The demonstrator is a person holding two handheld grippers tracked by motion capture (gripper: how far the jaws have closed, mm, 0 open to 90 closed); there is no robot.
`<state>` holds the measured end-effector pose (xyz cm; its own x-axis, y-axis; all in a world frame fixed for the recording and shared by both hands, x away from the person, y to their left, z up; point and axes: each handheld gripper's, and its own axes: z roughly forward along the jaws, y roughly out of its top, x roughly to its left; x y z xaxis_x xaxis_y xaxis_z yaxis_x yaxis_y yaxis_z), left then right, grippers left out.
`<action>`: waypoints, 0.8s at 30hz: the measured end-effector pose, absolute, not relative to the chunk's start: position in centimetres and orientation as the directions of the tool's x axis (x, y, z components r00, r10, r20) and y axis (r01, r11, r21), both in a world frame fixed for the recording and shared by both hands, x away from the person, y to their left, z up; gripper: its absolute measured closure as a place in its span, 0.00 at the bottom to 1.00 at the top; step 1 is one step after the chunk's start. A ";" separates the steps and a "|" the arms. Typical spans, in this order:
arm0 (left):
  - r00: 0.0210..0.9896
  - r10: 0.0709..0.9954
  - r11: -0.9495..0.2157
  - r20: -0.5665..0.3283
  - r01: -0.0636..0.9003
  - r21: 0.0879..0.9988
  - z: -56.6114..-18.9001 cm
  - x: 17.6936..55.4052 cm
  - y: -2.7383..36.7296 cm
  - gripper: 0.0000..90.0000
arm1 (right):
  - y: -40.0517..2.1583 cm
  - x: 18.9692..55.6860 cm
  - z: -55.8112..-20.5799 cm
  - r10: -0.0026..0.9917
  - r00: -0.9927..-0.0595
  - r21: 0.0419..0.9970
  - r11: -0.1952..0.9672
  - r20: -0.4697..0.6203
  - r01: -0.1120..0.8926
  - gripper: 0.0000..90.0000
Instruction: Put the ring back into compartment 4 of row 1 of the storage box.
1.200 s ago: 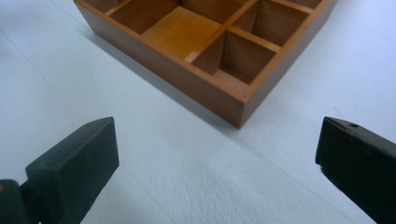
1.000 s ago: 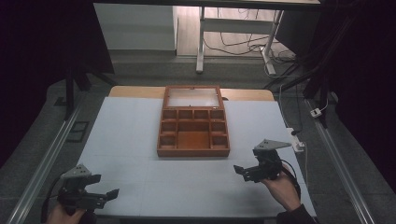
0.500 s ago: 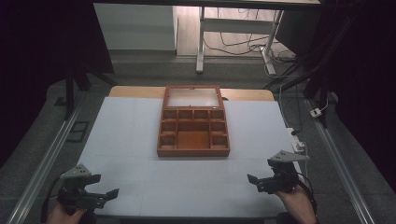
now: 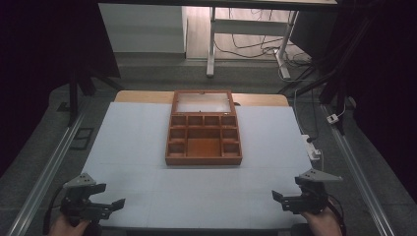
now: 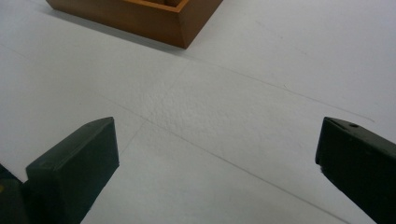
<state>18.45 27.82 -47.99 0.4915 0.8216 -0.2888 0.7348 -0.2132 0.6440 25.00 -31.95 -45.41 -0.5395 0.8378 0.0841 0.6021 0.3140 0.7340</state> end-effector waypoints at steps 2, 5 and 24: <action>0.491 0.822 -0.212 -0.289 0.735 0.644 -48.0 18.5 27.8 0.05 | -32.3 24.8 -45.4 0.843 -0.530 0.733 0.304 0.090 0.608 0.00; 0.490 0.822 -0.211 -0.290 0.735 0.644 -48.0 18.5 27.8 0.05 | -32.7 24.4 -45.5 0.848 -0.522 0.731 0.295 0.097 0.616 0.00; 0.490 0.821 -0.210 -0.293 0.736 0.643 -48.0 18.4 27.9 0.05 | -33.7 22.8 -45.5 0.852 -0.515 0.694 0.316 0.092 0.647 0.00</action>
<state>18.45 27.93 -48.02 0.4897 0.8213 -0.2926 0.7364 -0.2100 0.6431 22.85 -33.68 -45.50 -0.5152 0.8521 0.0921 0.6467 0.3160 0.6942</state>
